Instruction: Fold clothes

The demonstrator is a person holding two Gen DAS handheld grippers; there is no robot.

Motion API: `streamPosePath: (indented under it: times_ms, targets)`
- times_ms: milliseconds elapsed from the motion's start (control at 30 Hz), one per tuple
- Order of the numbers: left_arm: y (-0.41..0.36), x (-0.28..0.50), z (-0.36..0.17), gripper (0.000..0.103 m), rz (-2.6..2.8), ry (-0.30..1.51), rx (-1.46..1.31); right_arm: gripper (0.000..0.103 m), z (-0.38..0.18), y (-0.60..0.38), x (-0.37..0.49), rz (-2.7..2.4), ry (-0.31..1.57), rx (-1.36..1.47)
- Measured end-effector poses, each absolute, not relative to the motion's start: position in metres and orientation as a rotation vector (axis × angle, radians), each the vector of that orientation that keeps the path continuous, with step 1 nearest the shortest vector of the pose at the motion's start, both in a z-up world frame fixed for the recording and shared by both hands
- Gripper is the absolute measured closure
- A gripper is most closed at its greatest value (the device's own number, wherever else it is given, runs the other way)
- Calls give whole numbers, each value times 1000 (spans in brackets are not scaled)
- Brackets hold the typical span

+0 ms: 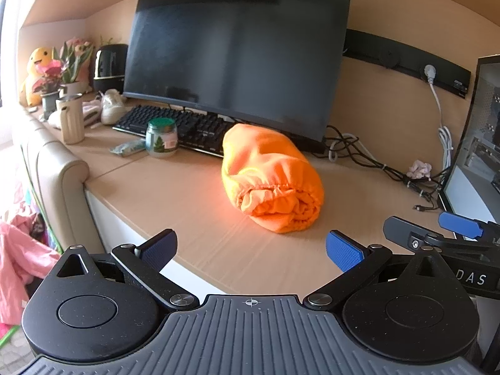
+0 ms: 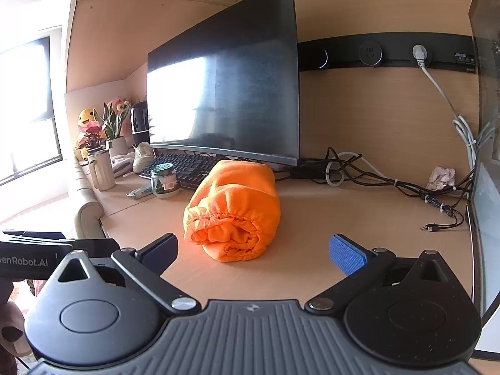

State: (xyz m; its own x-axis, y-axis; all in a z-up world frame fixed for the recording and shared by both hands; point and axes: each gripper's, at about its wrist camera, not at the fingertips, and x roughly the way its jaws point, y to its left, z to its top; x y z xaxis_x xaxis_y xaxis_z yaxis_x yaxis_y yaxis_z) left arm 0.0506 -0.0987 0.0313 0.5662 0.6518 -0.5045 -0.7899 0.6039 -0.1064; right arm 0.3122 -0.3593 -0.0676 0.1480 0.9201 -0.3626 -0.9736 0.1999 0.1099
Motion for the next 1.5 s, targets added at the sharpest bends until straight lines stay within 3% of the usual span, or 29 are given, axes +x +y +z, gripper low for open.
streamPosePath:
  times_ms: [1500]
  targets:
    - [-97, 64, 27, 0, 855, 480, -333, 0, -71, -356, 321, 1350, 391, -175]
